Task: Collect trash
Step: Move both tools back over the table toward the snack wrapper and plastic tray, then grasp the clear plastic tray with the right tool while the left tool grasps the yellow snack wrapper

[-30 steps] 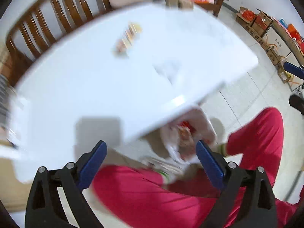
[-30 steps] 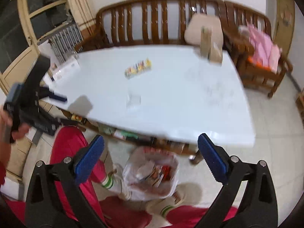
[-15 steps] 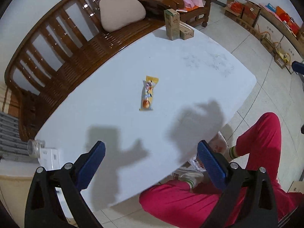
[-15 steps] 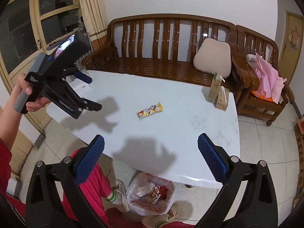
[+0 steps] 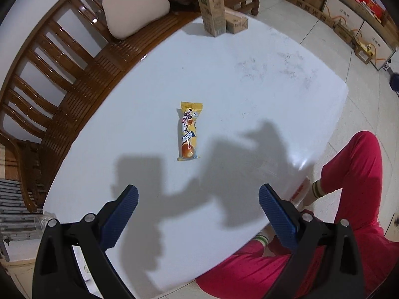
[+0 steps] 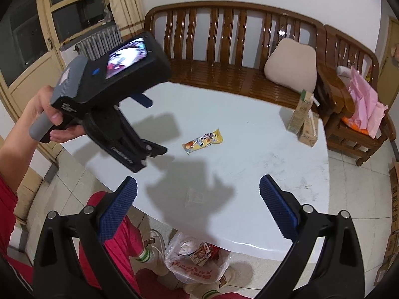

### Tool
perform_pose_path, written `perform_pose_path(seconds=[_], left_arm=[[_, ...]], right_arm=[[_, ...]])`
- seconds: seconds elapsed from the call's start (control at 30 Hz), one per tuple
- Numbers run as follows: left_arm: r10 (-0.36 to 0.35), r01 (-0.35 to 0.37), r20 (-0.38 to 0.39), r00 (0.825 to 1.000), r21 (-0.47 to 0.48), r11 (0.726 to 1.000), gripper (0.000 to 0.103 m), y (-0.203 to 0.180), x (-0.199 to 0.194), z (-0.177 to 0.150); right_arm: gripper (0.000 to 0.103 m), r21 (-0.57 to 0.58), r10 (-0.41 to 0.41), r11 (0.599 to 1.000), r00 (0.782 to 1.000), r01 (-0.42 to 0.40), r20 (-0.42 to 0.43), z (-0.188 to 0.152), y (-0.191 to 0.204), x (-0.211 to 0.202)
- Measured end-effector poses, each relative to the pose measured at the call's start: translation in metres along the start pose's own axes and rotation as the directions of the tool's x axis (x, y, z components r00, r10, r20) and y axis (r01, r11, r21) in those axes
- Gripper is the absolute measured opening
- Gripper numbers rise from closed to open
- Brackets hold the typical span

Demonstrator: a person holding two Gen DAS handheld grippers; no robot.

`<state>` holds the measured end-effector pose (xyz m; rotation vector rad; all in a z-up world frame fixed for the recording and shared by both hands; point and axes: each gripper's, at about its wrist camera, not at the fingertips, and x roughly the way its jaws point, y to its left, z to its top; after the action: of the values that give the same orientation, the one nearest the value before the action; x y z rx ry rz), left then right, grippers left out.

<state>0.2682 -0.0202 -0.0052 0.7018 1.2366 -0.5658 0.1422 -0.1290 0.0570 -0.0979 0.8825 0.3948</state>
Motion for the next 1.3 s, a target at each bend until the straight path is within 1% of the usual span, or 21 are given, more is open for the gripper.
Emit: perform_pose_path(seconds=[0.1, 0.2, 0.3, 0.43, 0.57, 0.7, 0.77, 0.87, 0.93, 1.0, 1.1, 1.13, 1.17, 1.2, 1.27, 1.3], left_arm=[[-0.019, 0.019, -0.013, 1.0, 0.0, 1.0, 0.095, 0.005, 0.022, 0.01], [-0.037, 0.037, -0.045, 0.998, -0.011, 0.999, 0.095, 0.01, 0.046, 0.018], [-0.04, 0.039, -0.072, 0.997, -0.008, 0.999, 0.095, 0.014, 0.067, 0.024], [-0.052, 0.051, -0.096, 0.994, -0.014, 0.999, 0.095, 0.02, 0.09, 0.031], [-0.062, 0.06, -0.114, 0.992, -0.023, 0.998, 0.095, 0.025, 0.111, 0.037], [-0.057, 0.056, -0.122, 0.991, -0.015, 0.998, 0.095, 0.026, 0.129, 0.041], [-0.068, 0.066, -0.121, 0.99, -0.021, 0.998, 0.095, 0.027, 0.138, 0.045], [-0.072, 0.07, -0.119, 0.99, -0.023, 0.997, 0.095, 0.027, 0.147, 0.049], [-0.065, 0.064, -0.111, 0.992, -0.013, 0.998, 0.095, 0.026, 0.151, 0.051], [-0.07, 0.069, -0.109, 0.992, -0.009, 0.998, 0.094, 0.025, 0.155, 0.053], [-0.068, 0.067, -0.105, 0.992, -0.008, 0.998, 0.09, 0.026, 0.158, 0.056], [-0.06, 0.059, -0.101, 0.993, -0.006, 0.998, 0.087, 0.025, 0.16, 0.057], [-0.061, 0.06, -0.102, 0.993, -0.008, 0.998, 0.084, 0.025, 0.161, 0.057], [-0.063, 0.063, -0.102, 0.993, -0.01, 0.998, 0.083, 0.025, 0.161, 0.058], [-0.087, 0.085, -0.089, 0.992, -0.025, 0.996, 0.074, 0.027, 0.159, 0.059], [-0.095, 0.093, -0.089, 0.991, -0.03, 0.995, 0.072, 0.027, 0.159, 0.06]], right_arm=[[0.096, 0.011, 0.005, 1.0, 0.999, -0.004, -0.037, -0.004, -0.001, 0.022], [0.096, 0.014, 0.006, 1.0, 0.997, -0.005, -0.077, -0.01, -0.001, 0.042], [0.096, 0.021, 0.006, 1.0, 0.992, -0.004, -0.123, -0.019, -0.001, 0.066], [0.096, 0.024, 0.003, 1.0, 0.987, 0.001, -0.163, -0.027, -0.001, 0.094], [0.096, 0.01, -0.004, 1.0, 0.981, 0.006, -0.195, -0.034, 0.004, 0.119], [0.096, 0.003, -0.032, 0.999, 0.976, 0.033, -0.215, -0.04, 0.003, 0.145], [0.096, 0.013, -0.04, 0.999, 0.973, 0.044, -0.228, -0.045, 0.001, 0.158], [0.096, 0.047, -0.03, 0.998, 0.97, 0.043, -0.241, -0.054, -0.002, 0.172], [0.09, 0.063, -0.022, 0.997, 0.97, 0.039, -0.242, -0.058, -0.004, 0.179], [0.079, 0.082, -0.011, 0.996, 0.97, 0.032, -0.243, -0.06, -0.006, 0.185], [0.078, 0.097, -0.008, 0.995, 0.97, 0.033, -0.244, -0.062, -0.005, 0.19], [0.078, 0.096, -0.013, 0.995, 0.971, 0.038, -0.24, -0.062, -0.005, 0.191], [0.073, 0.095, -0.014, 0.995, 0.971, 0.037, -0.238, -0.063, -0.004, 0.192], [0.066, 0.091, -0.015, 0.995, 0.971, 0.038, -0.239, -0.064, -0.003, 0.193], [0.062, 0.082, -0.027, 0.996, 0.972, 0.047, -0.233, -0.065, 0.0, 0.193], [0.055, 0.078, -0.031, 0.996, 0.973, 0.05, -0.23, -0.065, 0.002, 0.192]])
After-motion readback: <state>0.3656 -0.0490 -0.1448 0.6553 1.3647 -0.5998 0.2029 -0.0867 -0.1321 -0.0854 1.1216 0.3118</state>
